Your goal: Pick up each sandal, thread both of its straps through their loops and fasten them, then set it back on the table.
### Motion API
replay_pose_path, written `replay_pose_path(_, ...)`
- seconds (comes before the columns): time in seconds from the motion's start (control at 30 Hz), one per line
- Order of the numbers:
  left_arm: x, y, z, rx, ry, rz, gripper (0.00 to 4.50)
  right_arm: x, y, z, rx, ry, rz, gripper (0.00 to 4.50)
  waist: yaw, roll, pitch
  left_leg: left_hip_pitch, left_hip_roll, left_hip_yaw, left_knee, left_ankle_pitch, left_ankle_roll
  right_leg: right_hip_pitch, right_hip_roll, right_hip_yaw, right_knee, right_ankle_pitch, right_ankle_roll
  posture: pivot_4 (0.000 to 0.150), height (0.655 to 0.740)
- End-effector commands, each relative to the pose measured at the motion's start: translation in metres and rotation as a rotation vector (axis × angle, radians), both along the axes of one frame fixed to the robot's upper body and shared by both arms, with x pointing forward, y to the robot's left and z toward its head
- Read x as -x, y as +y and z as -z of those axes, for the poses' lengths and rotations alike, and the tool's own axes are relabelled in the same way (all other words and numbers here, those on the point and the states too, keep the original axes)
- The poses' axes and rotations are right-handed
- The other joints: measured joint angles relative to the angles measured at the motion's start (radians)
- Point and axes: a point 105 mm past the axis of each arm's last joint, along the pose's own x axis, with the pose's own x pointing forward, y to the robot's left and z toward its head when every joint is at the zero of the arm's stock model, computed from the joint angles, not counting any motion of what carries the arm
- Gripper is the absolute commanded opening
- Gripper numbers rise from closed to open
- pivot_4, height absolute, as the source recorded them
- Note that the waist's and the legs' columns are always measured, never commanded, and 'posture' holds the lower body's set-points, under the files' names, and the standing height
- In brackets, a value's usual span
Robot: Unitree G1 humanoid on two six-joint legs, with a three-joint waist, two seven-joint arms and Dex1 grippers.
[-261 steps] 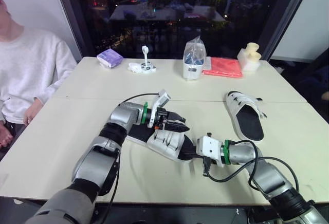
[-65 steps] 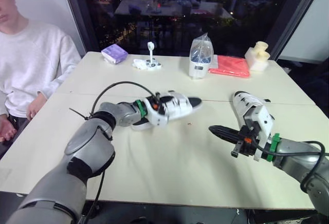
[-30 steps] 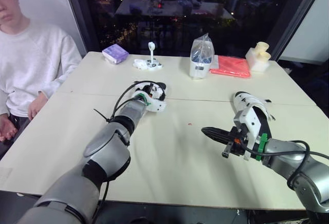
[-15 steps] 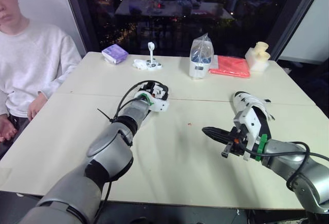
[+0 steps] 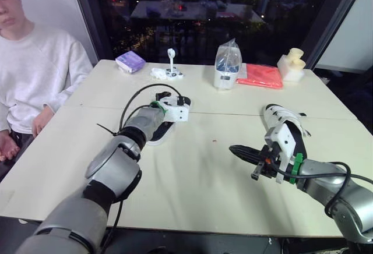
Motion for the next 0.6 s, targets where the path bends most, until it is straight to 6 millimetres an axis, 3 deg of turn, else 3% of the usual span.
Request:
replay_pose_path(0.03, 0.006, 0.003, 0.004, 0.166, 0.161, 0.013, 4.45, 0.003, 0.004, -0.009, -0.005, -0.048, -0.022, 0.0, 0.0, 0.0, 0.0, 0.0, 0.0, 0.0, 0.0, 0.0, 0.0, 0.0, 0.0, 0.0, 0.0, 0.0, 0.0, 0.15, 0.74)
replay_pose_path(0.17, 0.01, 0.011, -0.003, 0.27, 0.232, 0.037, 4.45, 0.003, 0.004, -0.009, -0.009, -0.047, -0.025, 0.0, -0.001, 0.0, 0.0, 0.0, 0.0, 0.0, 0.0, 0.0, 0.0, 0.0, 0.0, 0.0, 0.001, 0.0, 0.0, 0.15, 0.74)
replay_pose_path(0.3, 0.028, 0.005, -0.011, 0.491, 0.389, 0.131, 4.45, 0.001, 0.004, -0.012, -0.01, -0.055, -0.033, 0.0, -0.001, 0.0, 0.0, 0.0, 0.0, 0.0, 0.0, 0.0, 0.0, 0.0, 0.001, 0.0, 0.003, 0.0, 0.0, 0.15, 0.74)
replay_pose_path(0.47, 0.06, 0.007, -0.035, 0.751, 0.517, 0.245, 4.45, -0.001, 0.002, -0.022, 0.003, -0.085, -0.04, 0.0, -0.005, 0.001, 0.0, 0.0, 0.0, 0.0, 0.0, 0.0, -0.001, 0.001, 0.001, 0.0, 0.003, 0.0, 0.0, 0.15, 0.74)
replay_pose_path(0.6, 0.091, 0.018, -0.043, 0.874, 0.653, 0.298, 4.45, -0.002, -0.004, -0.033, 0.02, -0.114, -0.041, 0.0, -0.012, 0.001, 0.0, 0.0, 0.001, 0.0, 0.0, 0.001, -0.001, 0.001, 0.001, 0.0, 0.003, 0.0, 0.0, 0.15, 0.74)
